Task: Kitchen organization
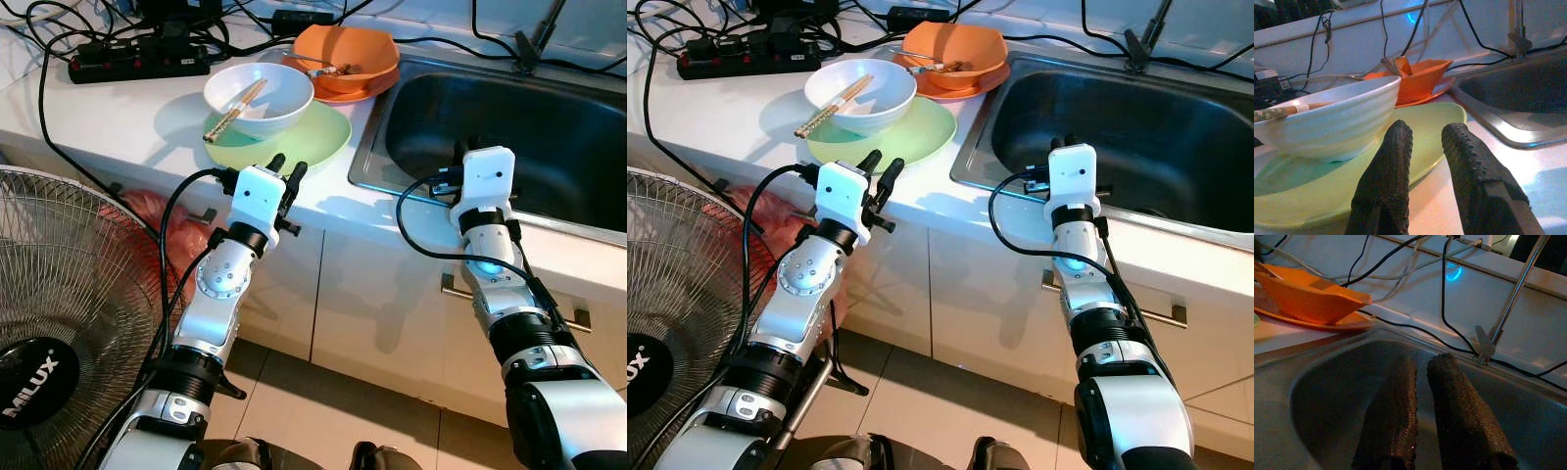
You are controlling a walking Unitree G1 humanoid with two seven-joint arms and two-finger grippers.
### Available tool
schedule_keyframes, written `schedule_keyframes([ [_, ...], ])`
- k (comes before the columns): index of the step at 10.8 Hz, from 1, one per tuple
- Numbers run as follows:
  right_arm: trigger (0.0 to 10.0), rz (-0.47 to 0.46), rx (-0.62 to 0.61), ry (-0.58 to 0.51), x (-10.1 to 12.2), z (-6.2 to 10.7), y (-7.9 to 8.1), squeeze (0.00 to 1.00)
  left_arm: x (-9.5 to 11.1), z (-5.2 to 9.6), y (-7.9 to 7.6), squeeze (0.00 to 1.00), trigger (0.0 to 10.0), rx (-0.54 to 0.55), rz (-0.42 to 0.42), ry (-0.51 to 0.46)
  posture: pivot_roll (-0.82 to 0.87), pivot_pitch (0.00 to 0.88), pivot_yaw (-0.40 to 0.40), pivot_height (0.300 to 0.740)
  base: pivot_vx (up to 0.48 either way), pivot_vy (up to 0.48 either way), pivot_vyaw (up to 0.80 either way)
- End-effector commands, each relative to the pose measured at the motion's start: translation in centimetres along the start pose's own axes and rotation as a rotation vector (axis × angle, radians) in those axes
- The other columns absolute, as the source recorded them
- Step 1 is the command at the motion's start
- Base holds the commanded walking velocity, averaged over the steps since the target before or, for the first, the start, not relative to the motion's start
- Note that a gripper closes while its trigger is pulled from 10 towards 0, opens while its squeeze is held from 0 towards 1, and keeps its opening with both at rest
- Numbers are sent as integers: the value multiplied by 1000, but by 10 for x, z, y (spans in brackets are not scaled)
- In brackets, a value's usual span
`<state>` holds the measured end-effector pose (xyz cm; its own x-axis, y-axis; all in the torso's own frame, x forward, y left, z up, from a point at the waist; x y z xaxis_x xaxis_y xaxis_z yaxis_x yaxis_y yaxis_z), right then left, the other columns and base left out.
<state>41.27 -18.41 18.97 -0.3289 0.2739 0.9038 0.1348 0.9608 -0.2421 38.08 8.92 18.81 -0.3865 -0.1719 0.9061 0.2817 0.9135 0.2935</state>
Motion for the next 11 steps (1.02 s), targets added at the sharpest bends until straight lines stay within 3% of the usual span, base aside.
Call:
schedule_keyframes([
  [1,10000,-8,-9,3,-1,1,0,0,-8,3,-3,0,10000,-9,3,23,41,107,-7,740,0,0,0],
  [7,10000,-11,-9,3,-1,1,0,0,-15,5,-4,0,10000,4,14,41,42,109,-10,740,0,0,0],
  [11,10000,-7,-11,7,-3,2,-1,0,-30,10,-6,0,10000,13,40,88,39,107,-8,740,0,0,0],
])
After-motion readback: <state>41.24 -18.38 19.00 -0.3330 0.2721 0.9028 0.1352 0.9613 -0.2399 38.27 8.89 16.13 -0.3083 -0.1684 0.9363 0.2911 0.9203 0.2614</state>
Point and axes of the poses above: a point about 5 cm out from each wrist's last joint towards the gripper, its own z axis pointing back from the gripper into the wrist, its own x axis along the axis of the wrist's last joint, y = z × x, the point moved 4 cm from there along -z, pointing out of the wrist towards the gripper, and after that the axes turned 1 degree about -z, right-handed, at the moved point
